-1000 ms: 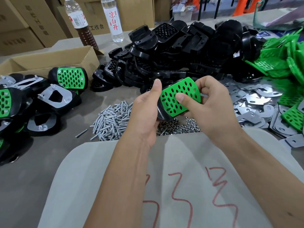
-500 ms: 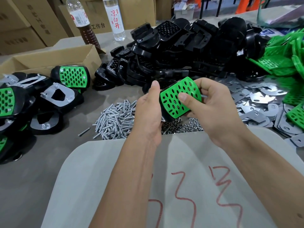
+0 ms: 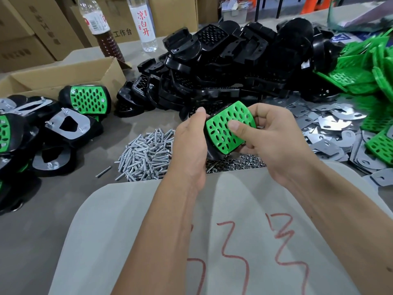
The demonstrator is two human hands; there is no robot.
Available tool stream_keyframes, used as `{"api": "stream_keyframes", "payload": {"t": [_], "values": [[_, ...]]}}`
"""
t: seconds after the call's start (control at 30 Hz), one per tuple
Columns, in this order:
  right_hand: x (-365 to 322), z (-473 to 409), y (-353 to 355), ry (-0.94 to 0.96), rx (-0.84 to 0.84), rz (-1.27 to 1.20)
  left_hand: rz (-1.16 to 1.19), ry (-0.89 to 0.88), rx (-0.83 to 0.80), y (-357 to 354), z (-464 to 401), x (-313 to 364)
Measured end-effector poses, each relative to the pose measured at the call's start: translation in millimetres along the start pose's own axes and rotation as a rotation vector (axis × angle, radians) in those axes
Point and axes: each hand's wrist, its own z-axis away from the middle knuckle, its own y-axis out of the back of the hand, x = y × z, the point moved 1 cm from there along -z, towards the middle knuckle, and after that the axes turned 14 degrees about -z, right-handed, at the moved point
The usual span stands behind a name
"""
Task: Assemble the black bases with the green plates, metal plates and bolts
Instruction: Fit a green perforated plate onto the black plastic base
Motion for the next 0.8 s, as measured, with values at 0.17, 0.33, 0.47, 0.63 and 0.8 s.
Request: {"api": "stream_keyframes", "payload": {"t": [0.17, 0.33, 0.47, 0.63, 0.8], "values": [[0.0, 0.0, -1.5, 0.020, -0.046, 0.037, -0.028, -0.061, 0.007, 4.3, -1.8, 1.6], [0.0, 0.5, -1.1, 0.085, -0.013, 0.067, -0.048, -0.016, -0.003, 6.6, -1.9, 0.7], [0.1, 1.1, -1.9, 0.108, -0.021, 0.101, -0.008, 0.036, 0.030, 5.9, -1.4, 1.0], [1.0, 2.3, -3.9, 0.091, -0.036, 0.104, 0.019, 0.055, 0.086, 4.2, -2.3, 1.2], [0.2, 3.0, -4.1, 0.045, -0.050, -0.020, 0.013, 0.046, 0.105, 1.3, -1.7, 1.2]]}}
